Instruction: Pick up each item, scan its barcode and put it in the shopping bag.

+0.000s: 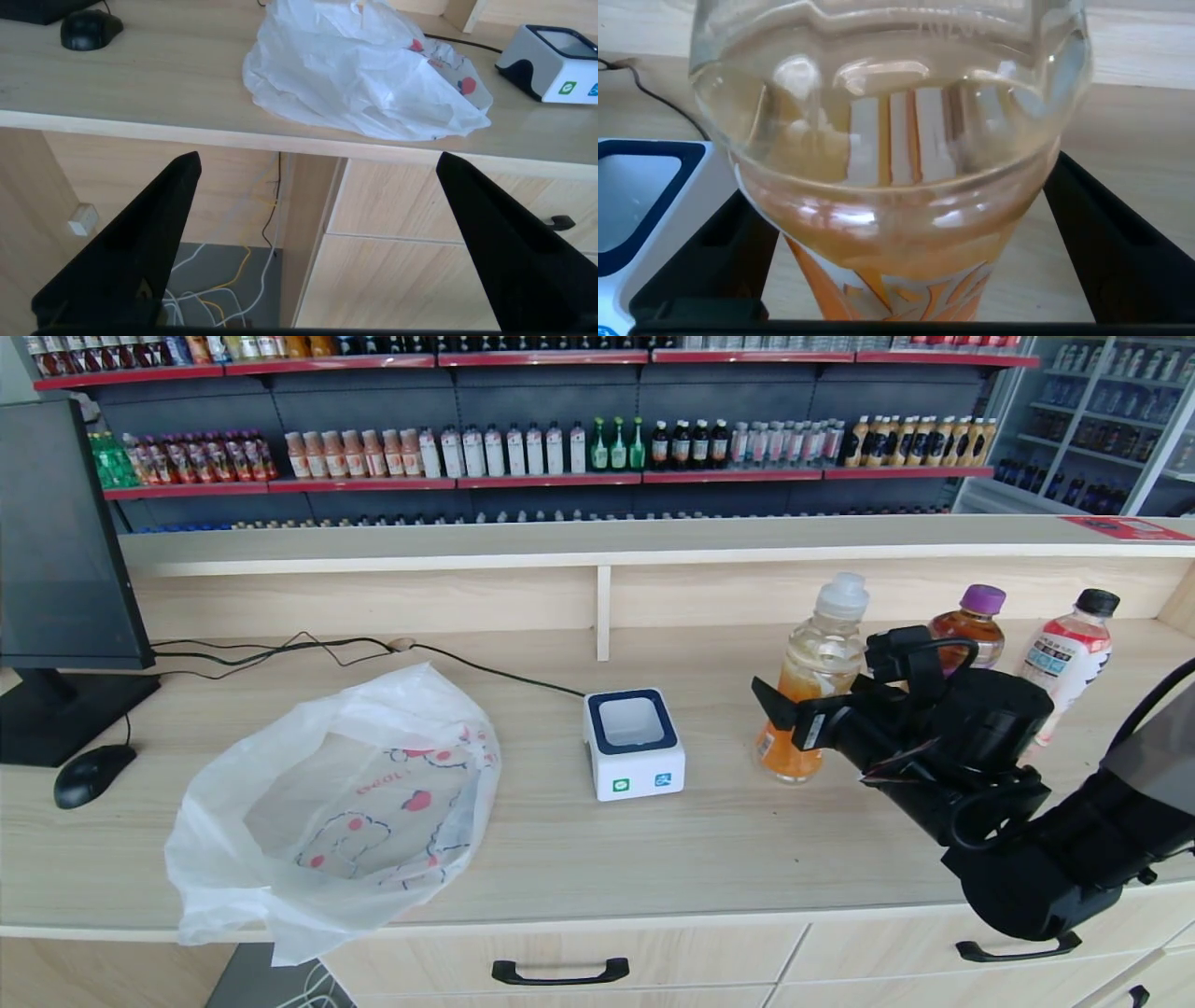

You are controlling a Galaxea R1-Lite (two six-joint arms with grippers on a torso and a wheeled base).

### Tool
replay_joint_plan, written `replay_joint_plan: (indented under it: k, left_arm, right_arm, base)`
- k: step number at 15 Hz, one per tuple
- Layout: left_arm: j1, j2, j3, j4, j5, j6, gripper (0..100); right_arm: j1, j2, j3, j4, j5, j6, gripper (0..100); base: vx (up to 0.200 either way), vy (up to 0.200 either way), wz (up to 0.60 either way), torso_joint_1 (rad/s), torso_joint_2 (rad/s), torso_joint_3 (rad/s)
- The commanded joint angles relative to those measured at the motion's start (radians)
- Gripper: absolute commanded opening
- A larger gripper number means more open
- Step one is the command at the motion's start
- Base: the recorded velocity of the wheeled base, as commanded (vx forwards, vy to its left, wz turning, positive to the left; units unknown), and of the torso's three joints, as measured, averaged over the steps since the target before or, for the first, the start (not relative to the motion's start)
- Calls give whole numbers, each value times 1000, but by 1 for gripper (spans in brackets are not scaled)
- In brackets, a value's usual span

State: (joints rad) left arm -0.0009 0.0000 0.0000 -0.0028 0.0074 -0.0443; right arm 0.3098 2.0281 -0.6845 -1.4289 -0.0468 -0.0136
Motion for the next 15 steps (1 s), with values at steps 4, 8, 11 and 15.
replay_joint_plan:
  k: [4,8,11,15]
  left_arm:
    - [1,0,0,0,0,0,100]
    - [1,2,0,0,0,0,100]
    - [-1,2,0,0,0,0,100]
    - [-1,0,0,0,0,0,100]
  right_arm:
    - [0,8,-18,-1,1,0,0]
    - [11,4,-23,-1,1,14,0]
    - [12,-6,-40,-1,1,12,0]
    - [11,-12,-40,-1,1,14,0]
  base:
    - [0,0,0,0,0,0]
    - [0,0,0,0,0,0]
    - [0,0,0,0,0,0]
    - [0,0,0,0,0,0]
